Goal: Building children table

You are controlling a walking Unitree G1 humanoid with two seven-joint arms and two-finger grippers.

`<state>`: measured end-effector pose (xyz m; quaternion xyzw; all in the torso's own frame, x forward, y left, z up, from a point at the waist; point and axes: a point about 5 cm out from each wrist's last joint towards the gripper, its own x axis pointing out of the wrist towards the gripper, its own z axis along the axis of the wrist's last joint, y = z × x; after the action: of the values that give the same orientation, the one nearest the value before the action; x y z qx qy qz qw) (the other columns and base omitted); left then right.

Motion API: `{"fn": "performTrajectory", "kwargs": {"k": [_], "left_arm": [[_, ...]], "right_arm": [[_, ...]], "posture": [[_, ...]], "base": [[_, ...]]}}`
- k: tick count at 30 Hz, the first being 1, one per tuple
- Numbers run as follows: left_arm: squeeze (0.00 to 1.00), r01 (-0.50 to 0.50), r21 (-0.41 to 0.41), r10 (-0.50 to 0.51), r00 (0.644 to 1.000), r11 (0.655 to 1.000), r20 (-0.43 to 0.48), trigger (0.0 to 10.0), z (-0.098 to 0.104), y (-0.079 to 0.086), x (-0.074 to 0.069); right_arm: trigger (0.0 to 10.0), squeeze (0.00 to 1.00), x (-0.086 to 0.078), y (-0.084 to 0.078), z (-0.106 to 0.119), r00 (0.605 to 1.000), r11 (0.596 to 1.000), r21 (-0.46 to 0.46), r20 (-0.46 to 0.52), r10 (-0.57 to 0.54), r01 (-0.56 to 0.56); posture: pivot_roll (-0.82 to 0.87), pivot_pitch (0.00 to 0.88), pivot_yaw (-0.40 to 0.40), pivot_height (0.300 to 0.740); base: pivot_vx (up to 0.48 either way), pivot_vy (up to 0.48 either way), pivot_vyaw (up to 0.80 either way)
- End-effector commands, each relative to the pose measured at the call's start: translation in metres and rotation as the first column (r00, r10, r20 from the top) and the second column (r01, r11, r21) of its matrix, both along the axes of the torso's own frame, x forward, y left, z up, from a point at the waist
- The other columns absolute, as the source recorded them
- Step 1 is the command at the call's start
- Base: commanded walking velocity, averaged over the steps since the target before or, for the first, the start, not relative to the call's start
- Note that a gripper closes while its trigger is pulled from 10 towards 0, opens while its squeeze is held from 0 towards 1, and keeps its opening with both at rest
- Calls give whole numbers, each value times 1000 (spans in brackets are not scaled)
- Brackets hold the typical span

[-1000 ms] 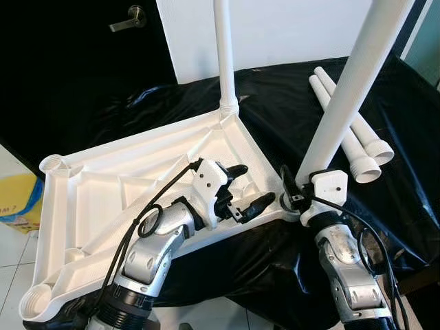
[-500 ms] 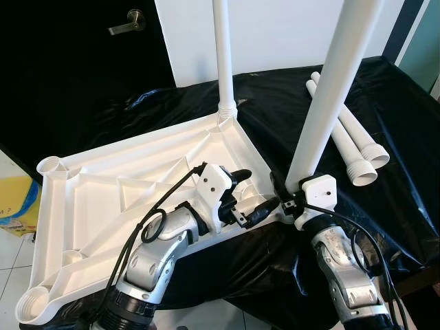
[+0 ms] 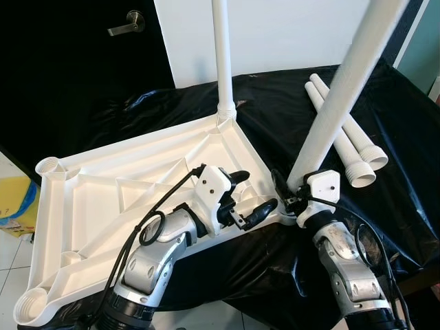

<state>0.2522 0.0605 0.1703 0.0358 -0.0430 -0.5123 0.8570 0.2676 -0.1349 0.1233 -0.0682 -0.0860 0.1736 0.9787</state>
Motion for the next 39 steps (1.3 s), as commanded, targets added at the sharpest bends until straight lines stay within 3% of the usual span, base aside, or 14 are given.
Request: {"fn": "performTrajectory", "kwargs": {"k": [1,5,9,16,19,21,25,31,39], "left_arm": [[0,-54,1,54,998,999,-7,10000,-1,3,1],[0,-54,2,54,999,999,-8,10000,-1,4,1],[0,-50,4,50,999,999,-6,10000,0,4,1],[0,-49,4,49,999,999,-4,10000,0,4,2],[0,-47,5,47,999,999,0,10000,0,3,2],[0,-47,5,47,999,999,0,10000,0,3,2],[0,-46,6,46,999,999,2,10000,1,4,2],[0,-49,5,49,999,999,0,10000,1,4,1],[0,-58,4,58,998,998,0,10000,0,5,1]], "right_arm": [[10000,0,-8,-4,-36,989,995,-100,-149,3,-18],[10000,0,-9,-7,-39,988,984,-171,-150,23,-49],[10000,0,-9,-11,-41,985,983,-170,-171,38,-67],[10000,0,-9,-14,-44,980,990,-129,-194,36,-62],[10000,0,-6,-14,-44,970,997,-55,-237,47,-62],[10000,0,-6,-14,-44,970,997,-55,-237,47,-62],[10000,0,1,-14,-41,949,998,64,-313,21,-1],[10000,0,4,-13,-41,937,996,84,-349,-2,34],[10000,0,-1,-10,-41,947,997,51,-320,-42,61]], "posture": [[-137,50,63,740],[-138,46,65,740],[-138,41,65,740],[-137,35,65,740],[-136,26,68,740],[-136,26,68,740],[-132,23,65,740],[-130,24,62,740],[-130,24,56,740]], "base": [[0,0,0],[0,0,0],[0,0,0],[0,0,0],[0,0,0],[0,0,0],[0,0,0],[0,0,0],[0,0,0]]}}
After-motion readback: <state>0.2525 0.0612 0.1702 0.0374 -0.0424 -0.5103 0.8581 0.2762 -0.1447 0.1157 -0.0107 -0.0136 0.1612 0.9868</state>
